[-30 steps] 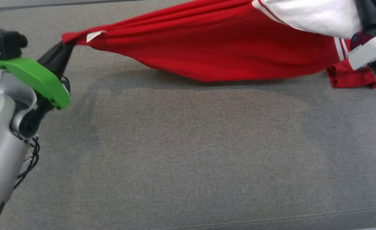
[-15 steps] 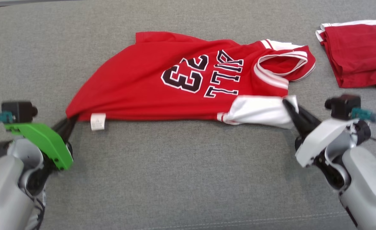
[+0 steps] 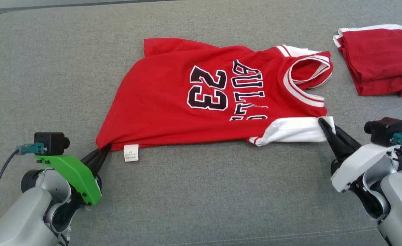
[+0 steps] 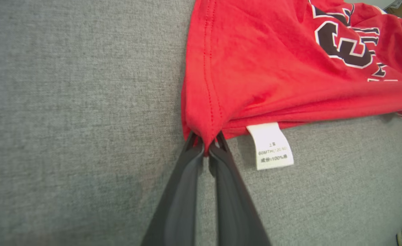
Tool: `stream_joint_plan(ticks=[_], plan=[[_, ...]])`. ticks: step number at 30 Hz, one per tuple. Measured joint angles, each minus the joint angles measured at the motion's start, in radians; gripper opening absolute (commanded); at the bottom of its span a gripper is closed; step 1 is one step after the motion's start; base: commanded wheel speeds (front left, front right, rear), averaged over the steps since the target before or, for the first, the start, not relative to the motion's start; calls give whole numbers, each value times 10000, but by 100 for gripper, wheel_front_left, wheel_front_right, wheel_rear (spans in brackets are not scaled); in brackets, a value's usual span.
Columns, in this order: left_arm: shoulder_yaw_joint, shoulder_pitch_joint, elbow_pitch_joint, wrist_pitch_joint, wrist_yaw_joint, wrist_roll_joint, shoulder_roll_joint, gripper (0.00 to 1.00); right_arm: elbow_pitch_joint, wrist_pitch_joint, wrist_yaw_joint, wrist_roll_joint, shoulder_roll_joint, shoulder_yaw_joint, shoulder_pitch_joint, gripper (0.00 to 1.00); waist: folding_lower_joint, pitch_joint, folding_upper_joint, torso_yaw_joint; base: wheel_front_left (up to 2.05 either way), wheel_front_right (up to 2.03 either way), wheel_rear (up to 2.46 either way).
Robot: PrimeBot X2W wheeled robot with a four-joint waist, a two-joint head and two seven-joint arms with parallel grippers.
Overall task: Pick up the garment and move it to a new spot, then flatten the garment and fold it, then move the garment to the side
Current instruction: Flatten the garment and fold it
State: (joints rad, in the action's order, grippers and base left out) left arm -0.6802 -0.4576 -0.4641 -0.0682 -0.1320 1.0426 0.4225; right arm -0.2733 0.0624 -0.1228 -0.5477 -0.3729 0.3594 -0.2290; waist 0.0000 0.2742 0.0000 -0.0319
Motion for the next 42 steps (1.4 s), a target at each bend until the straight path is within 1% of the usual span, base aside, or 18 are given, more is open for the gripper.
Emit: stream_joint_plan(ticks=[1, 2, 3, 4, 5, 6, 7, 11, 15, 16, 18, 23, 27, 31, 36, 38, 39, 42], plan=[[8, 88, 82, 4, 0, 2, 15, 0, 58, -2, 0, 21, -48, 52, 123, 100, 0, -29, 0, 12, 0, 0, 0], [12, 189, 159, 38, 0, 6, 23, 0, 86, -15, 0, 29, -77, 113, 229, 100, 0, -51, 0, 17, 0, 0, 0], [10, 282, 224, 96, 0, 6, 23, 4, 113, -15, 0, 31, -86, 136, 337, 100, 0, -63, 0, 18, 0, 0, 0], [2, 355, 259, 121, 0, 6, 21, 10, 144, -15, 0, 31, -94, 159, 431, 100, 0, -74, 0, 15, 0, 0, 0], [4, 421, 280, 136, 0, 12, 17, 26, 190, -15, 0, 38, -113, 190, 515, 100, 0, -88, 0, 11, 0, 0, 0], [4, 497, 293, 230, 0, 12, 17, 77, 213, -15, 0, 84, -151, 259, 588, 100, 0, -112, 0, 7, 0, 0, 0], [2, 567, 322, 305, 0, 2, 19, 100, 261, -15, 0, 105, -188, 314, 674, 100, 0, -143, 0, 4, 0, 0, 0], [-19, 848, 535, 445, 21, -77, 46, 100, 508, -25, 0, 105, -385, 420, 1264, 100, 0, -277, 0, 3, 0, 0, 0], [207, 1243, 665, 848, 320, -69, 136, 100, 731, -25, 48, 86, -428, 343, 1861, 100, 0, -433, 0, -9, 0, 0, 0], [362, 1447, 763, 988, 485, -59, 222, 100, 838, 10, 234, 40, -426, 171, 2077, 100, 0, -510, 0, -26, 0, 0, 0], [537, 1692, 861, 1189, 631, 21, 309, 100, 918, 161, 405, 12, -441, -23, 2250, 100, 0, -595, 0, -48, 0, 0, 0], [890, 2252, 1104, 1733, 982, 90, 376, 100, 1120, 625, 957, 12, -491, -581, 2726, 100, 0, -838, 0, -87, 0, 0, 0], [1034, 2501, 1354, 2280, 1170, 8, 433, 100, 1202, 880, 1252, 10, -525, -807, 3153, 100, 0, -1047, 0, -58, 0, 0, 0], [1158, 2955, 1586, 2844, 1358, -117, 481, 100, 1354, 1181, 1457, 13, -472, -909, 3452, 100, 0, -1291, 0, -13, 0, 0, 0], [1204, 3497, 1616, 3001, 1827, -708, 725, 100, 1484, 1411, 1877, 268, -462, -1045, 3682, 100, 0, -1600, 0, 38, 0, 0, 0], [1202, 3696, 1722, 3087, 1902, -884, 732, 100, 1532, 1488, 1881, 318, -460, -1110, 3793, 100, 0, -1724, 0, 59, 0, 0, 0], [1241, 3793, 1818, 3114, 1944, -920, 713, 100, 1544, 1490, 1946, 336, -454, -1114, 3864, 100, -1, -1785, 0, 70, 0, 0, 0], [1279, 4054, 2021, 3168, 1952, -1127, 650, 100, 1542, 1498, 1973, 474, -420, -1120, 4072, 100, -1, -1975, 0, 100, 0, 0, 0]])
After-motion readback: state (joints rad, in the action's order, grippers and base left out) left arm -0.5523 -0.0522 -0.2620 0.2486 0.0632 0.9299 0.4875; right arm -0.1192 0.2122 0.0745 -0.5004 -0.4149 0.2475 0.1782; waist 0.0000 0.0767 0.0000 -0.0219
